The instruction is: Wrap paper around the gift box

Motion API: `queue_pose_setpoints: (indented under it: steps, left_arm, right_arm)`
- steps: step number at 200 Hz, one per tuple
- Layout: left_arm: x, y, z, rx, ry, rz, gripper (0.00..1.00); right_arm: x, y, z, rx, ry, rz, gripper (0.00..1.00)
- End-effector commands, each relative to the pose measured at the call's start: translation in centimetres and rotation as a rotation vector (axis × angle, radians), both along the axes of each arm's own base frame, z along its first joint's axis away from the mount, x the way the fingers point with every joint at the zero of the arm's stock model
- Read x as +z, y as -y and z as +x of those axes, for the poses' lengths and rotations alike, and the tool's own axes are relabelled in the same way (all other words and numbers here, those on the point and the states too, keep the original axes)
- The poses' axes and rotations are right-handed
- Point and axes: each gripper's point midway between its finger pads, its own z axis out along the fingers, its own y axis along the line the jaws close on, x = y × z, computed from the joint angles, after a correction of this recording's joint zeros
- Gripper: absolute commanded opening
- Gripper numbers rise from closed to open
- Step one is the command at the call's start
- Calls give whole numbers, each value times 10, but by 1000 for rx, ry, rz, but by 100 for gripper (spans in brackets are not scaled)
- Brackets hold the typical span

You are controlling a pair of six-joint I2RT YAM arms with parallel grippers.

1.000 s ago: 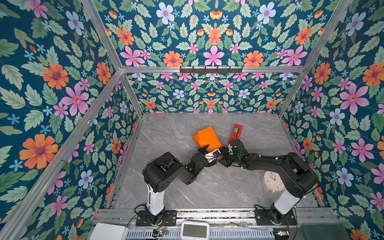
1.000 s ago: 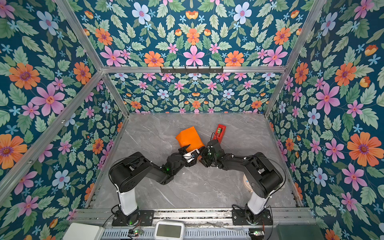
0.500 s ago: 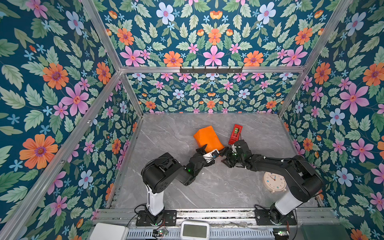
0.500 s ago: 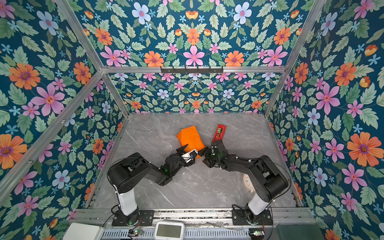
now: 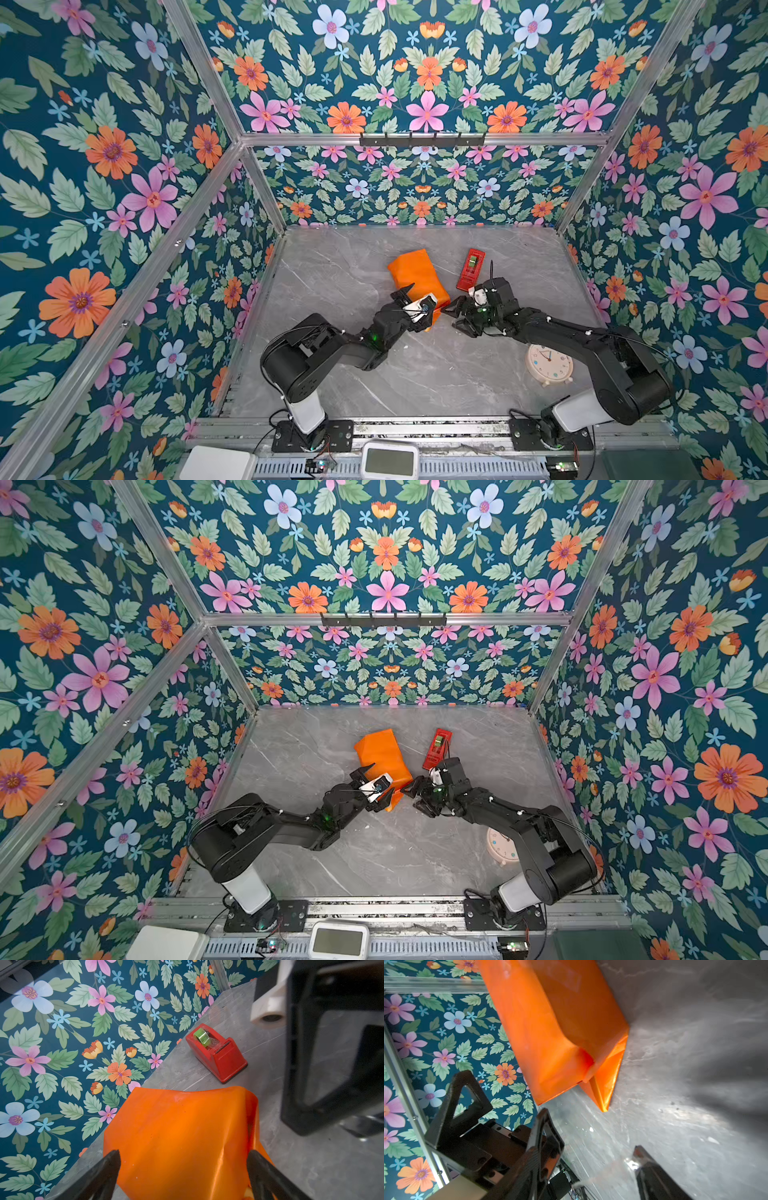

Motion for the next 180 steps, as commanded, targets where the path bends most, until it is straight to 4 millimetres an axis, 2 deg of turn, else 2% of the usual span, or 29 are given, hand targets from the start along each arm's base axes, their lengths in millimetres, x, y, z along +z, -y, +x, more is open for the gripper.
queue_pose_setpoints:
  steps: [1,32,54,55,61,107,139,180]
  left_arm:
    - [-2,-1,-12,-42,-54,-7,98]
    - [-5,-9,-32,-88,-98,30,97]
    - [-6,-20,-37,-67,-139,23,93]
    - [-6,-21,-37,-67,-141,21,93]
    - [-7,-25,-39,-65,-158,13,91]
    - [-11,-43,-46,-37,-277,-47,82]
    - [-3,-39,-42,-51,-297,-94,78]
    - [12,-22,-69,-188,-431,-243,63]
  right_arm:
    - [3,-13,0,56,10,27,73]
    - [6,-35,4,99,13,59,73]
    - [13,-49,7,122,19,93,73]
    - [4,-50,7,122,-2,84,73]
    - [0,-52,8,124,-11,82,72]
    - [-1,-70,20,130,-20,115,72]
    - [3,-78,22,145,-15,132,72]
    - [16,-65,3,162,-10,133,72]
